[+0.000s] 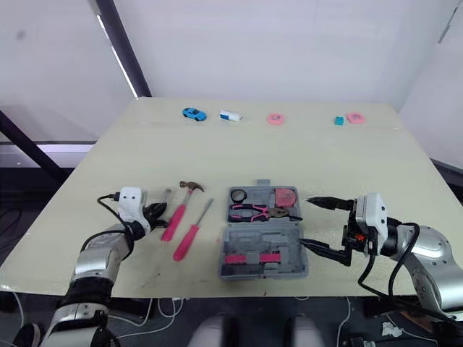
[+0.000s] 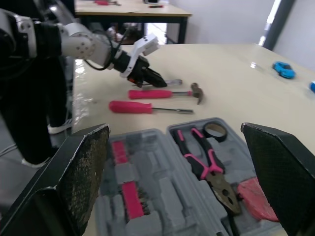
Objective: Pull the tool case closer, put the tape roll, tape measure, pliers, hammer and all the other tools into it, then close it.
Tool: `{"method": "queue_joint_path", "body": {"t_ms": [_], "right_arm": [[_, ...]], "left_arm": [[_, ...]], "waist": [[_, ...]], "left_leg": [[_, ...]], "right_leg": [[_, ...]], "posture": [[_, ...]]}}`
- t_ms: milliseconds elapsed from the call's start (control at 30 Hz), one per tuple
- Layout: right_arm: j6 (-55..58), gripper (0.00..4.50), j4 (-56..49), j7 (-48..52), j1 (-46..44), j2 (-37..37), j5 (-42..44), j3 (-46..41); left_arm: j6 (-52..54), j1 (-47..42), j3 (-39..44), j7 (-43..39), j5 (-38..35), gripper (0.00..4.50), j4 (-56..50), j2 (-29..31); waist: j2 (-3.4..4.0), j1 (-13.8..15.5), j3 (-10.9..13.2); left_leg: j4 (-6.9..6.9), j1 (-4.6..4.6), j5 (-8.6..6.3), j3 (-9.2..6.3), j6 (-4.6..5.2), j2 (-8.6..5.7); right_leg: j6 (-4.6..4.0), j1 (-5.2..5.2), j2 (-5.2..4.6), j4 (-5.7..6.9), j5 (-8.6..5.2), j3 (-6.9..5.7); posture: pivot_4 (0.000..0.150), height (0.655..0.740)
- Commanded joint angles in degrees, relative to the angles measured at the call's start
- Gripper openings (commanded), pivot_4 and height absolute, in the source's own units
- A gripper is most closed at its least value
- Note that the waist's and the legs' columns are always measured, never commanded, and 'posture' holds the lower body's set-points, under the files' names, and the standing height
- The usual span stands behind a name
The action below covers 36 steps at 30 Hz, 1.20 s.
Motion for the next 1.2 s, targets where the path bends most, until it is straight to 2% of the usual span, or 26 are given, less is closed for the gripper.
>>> {"method": "queue_joint_path", "body": {"t_ms": [33, 333, 567, 867, 900, 967, 1133, 1167, 1200], "right_arm": [[-1.6, 4.5, 0.6, 1.9, -1.8, -0.3, 0.1, 0.4], [-1.4, 4.5, 2.5, 4.0, -6.3, 0.7, 0.4, 3.5], [-1.0, 4.5, 2.8, 5.7, -8.3, 0.5, 0.1, 5.1], [-0.7, 4.5, 3.3, 5.6, -9.2, 0.4, -0.5, 5.4], [-1.0, 4.5, 3.4, 5.3, -9.0, 0.5, -1.0, 5.5], [-1.2, 4.5, 3.4, 4.9, -8.8, 0.6, -1.7, 5.7], [-1.3, 4.5, 3.4, 4.2, -7.9, 0.6, -2.9, 6.0], [-1.6, 4.5, 3.5, 4.2, -7.7, 0.5, -3.2, 6.1], [-1.7, 4.5, 3.5, 3.9, -7.5, 0.6, -3.6, 6.1]], "left_arm": [[4.8, 5.4, 3.0, 1.6, -2.4, 0.08, -11.4, 0.0], [14.4, 22.4, 5.4, 5.6, -5.8, 0.08, -35.4, -3.2], [12.7, 27.1, 5.7, 9.0, -4.1, 0.08, -37.2, -6.6], [10.6, 29.2, 5.2, 9.1, -4.2, 0.08, -36.9, -8.0], [9.8, 29.4, 5.5, 8.7, -4.4, 0.88, -37.1, -7.9], [8.3, 29.7, 5.8, 8.1, -4.6, 1.51, -37.5, -7.7], [4.9, 30.6, 6.4, 6.7, -4.2, 4.09, -37.8, -6.7], [4.3, 30.8, 6.5, 6.5, -4.2, 4.43, -37.7, -6.6], [3.4, 30.9, 6.6, 5.6, -4.4, 4.43, -37.8, -6.1]], "waist": [[0.0, -0.2, 0.0], [-0.03, -0.1, 0.0], [-0.03, 0.3, 0.0], [-0.03, 0.2, 0.0], [-0.03, 0.2, 0.0], [-0.03, 0.2, 0.0], [-0.03, 0.2, 0.0], [-0.03, 0.2, 0.0], [-0.03, 0.3, 0.0]], "left_leg": [[0.0, 0.01, 0.0, 0.0, 0.0, 0.02], [0.02, 0.06, 0.0, -0.12, 0.0, 0.06], [0.03, 0.05, 0.0, -0.1, 0.0, 0.04], [0.02, 0.06, 0.0, -0.11, 0.0, 0.04], [0.02, 0.06, 0.0, -0.1, 0.0, 0.04], [0.02, 0.05, 0.0, -0.1, 0.0, 0.04], [0.02, 0.04, 0.0, -0.1, 0.0, 0.05], [0.02, 0.04, 0.0, -0.11, 0.0, 0.05], [0.02, 0.03, 0.0, -0.11, 0.0, 0.05]], "right_leg": [[0.0, 0.0, 0.0, 0.01, 0.0, 0.0], [-0.25, -0.01, -0.06, 0.04, -0.14, 0.05], [-0.27, -0.01, -0.06, 0.03, -0.15, 0.01], [-0.27, -0.02, -0.06, 0.03, -0.15, 0.04], [-0.27, -0.02, -0.06, 0.02, -0.15, 0.04], [-0.28, -0.02, -0.06, 0.02, -0.15, 0.04], [-0.28, -0.03, -0.06, 0.02, -0.15, 0.03], [-0.28, -0.03, -0.06, 0.02, -0.15, 0.03], [-0.28, -0.04, -0.06, 0.01, -0.15, 0.03]], "posture": [[0.15, 0.7395], [0.15, 0.7395], [0.15, 0.7395], [0.15, 0.7395], [0.15, 0.7395], [0.15, 0.7395], [0.15, 0.7395], [0.15, 0.7395], [0.15, 0.7395]]}}
